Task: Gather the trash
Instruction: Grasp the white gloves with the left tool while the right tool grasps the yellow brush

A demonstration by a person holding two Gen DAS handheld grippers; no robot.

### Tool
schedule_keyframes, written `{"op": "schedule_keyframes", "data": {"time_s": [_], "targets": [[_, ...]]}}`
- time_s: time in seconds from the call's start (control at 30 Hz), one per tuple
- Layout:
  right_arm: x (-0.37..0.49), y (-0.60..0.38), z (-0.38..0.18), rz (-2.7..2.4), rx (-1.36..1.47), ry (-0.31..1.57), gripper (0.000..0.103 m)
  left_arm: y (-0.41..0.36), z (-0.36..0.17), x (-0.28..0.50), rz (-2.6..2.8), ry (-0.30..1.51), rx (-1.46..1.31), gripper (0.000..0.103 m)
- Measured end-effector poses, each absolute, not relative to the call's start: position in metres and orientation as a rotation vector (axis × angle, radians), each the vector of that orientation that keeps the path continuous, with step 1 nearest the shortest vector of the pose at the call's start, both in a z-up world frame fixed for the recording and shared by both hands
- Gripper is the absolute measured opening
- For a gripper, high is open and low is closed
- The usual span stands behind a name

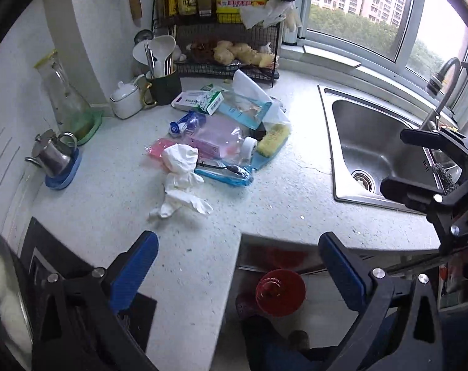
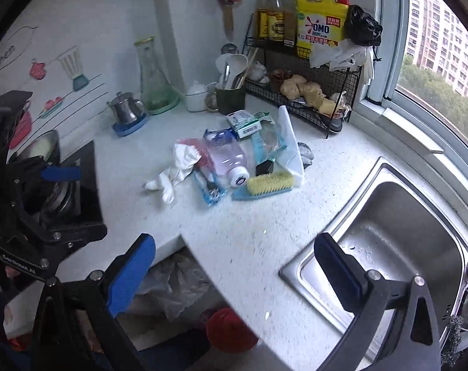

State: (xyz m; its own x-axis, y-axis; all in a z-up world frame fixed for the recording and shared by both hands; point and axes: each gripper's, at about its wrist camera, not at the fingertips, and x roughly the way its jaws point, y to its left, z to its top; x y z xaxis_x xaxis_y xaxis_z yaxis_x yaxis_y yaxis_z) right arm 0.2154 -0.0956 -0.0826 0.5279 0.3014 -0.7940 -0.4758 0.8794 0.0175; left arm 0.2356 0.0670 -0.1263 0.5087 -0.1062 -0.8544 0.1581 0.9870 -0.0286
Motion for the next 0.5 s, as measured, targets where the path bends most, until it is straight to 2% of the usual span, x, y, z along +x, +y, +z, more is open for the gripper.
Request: {"op": "schedule_keyframes", "data": {"time_s": [0.5], "targets": [[0.331,-0.069,-0.155,0.272,-0.184,1.137,0.103,0.149,-0.206,0.351,-0.153,1.205,0.018,0.103]]}}
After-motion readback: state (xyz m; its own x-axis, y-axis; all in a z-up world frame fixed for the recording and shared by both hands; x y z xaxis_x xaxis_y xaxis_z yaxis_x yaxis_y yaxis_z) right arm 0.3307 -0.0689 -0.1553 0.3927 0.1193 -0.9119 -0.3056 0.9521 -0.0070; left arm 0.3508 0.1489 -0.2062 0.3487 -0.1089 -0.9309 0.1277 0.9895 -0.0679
